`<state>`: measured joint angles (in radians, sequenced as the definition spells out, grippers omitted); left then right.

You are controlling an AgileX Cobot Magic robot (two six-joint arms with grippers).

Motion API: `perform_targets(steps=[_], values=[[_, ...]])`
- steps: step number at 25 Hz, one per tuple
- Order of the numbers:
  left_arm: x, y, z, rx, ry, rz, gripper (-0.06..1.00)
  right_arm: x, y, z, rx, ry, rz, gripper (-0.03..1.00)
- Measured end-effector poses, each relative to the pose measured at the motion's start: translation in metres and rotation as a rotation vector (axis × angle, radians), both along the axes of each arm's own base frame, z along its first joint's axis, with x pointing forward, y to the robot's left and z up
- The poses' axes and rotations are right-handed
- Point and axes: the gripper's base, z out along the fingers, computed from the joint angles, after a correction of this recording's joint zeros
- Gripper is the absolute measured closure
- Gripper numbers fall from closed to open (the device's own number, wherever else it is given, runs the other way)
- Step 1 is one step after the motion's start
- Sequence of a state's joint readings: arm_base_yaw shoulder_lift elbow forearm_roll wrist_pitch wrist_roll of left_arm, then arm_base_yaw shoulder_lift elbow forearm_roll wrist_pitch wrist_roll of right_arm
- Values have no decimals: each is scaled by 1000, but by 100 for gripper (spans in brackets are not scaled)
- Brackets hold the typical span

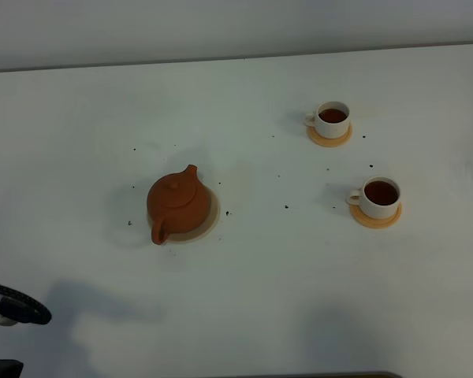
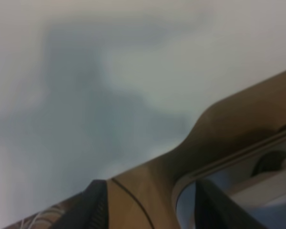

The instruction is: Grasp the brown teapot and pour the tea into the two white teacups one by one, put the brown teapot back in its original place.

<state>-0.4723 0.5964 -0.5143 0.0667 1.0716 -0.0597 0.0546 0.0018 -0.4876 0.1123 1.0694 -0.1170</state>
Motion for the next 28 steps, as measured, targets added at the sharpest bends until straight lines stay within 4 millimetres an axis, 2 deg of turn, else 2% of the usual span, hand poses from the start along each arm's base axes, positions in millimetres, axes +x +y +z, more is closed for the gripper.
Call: perform_targets(steps=[14,21,28], values=[[-15,9,8,-55,-112,20,53,0,0,0,0,0,0,73],[-18,21,11,-59,-159,214,53,0,0,0,0,0,0,73],[-30,30,15,-72,-252,364,53,0,0,0,0,0,0,73]])
